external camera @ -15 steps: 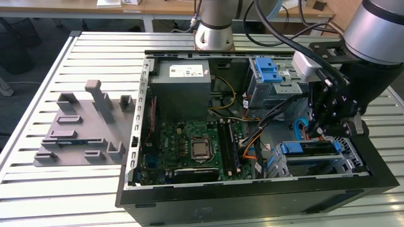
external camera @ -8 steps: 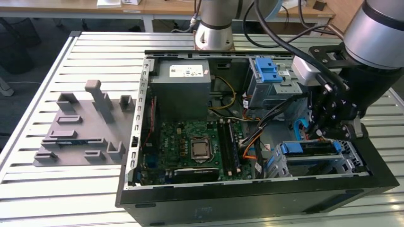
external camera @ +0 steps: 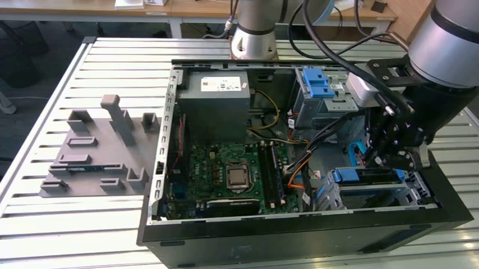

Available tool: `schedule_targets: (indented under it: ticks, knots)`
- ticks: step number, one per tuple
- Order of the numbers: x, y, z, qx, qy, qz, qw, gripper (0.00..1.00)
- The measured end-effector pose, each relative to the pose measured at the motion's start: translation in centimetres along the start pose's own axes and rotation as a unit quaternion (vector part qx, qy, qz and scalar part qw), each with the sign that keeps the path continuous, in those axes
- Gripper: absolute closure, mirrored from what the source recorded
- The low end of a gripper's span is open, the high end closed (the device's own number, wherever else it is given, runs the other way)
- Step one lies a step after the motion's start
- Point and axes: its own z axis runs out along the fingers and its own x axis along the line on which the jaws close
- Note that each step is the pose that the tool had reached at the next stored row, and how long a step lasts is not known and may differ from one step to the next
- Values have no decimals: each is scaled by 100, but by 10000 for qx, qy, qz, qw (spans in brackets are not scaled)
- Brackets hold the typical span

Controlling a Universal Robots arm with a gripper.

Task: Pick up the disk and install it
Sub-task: 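Insert the second disk wire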

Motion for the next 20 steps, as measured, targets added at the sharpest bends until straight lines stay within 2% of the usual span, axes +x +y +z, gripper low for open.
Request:
schedule_targets:
  ticks: [6,8,20]
  knots:
    - [18,0,1,0,0,1,10000,84]
    - [51,0,1,0,2,20,10000,84]
    - [68,-8,14,0,4,61,10000,84]
